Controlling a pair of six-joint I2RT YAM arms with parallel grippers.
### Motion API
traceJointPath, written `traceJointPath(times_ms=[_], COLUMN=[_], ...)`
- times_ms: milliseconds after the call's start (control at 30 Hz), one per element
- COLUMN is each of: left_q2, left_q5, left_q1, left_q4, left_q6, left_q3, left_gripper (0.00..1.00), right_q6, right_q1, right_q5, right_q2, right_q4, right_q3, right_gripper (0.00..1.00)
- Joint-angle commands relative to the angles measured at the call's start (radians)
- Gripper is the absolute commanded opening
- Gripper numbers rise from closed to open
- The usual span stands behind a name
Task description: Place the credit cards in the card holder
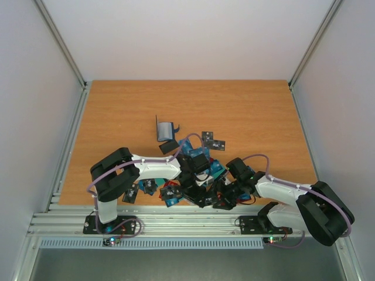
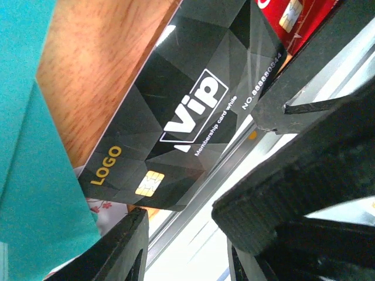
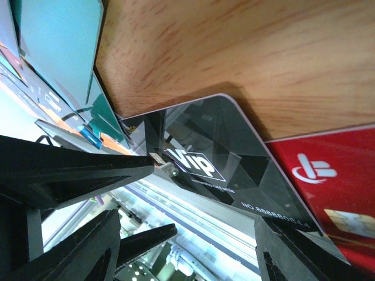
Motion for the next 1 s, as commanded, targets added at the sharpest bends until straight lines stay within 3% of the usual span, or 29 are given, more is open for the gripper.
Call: traceJointPath(times_ms=[0, 167, 600, 967], left_q2=[-0.033, -0.081, 0.052, 0.06], left_q5=[-0.029, -0.073, -0.104, -0.148], left_q1=[-0.003, 0.006, 0.008, 0.013], left_q4=[-0.004, -0.003, 0.042, 0.109], left_q6=[0.019, 0.016, 0.065, 0.114], left_q3=[0.041, 0.059, 0.152, 0.163], left_gripper=[0.4, 0.42, 0.43, 0.43], right_q6=[-0.064, -0.098, -0.094, -0.075], right_q1=[-0.003, -0.004, -0.003, -0.005], right_q5=[0.15, 0.183, 0.217, 0.216], right_q2=[0.0, -0.045, -0.091, -0.093], right_q4=[-0.082, -0.225, -0.275, -0.238], right_q3=[0.029, 0.061, 0.055, 0.033], right_gripper=[0.64, 0.64, 0.64, 0.63])
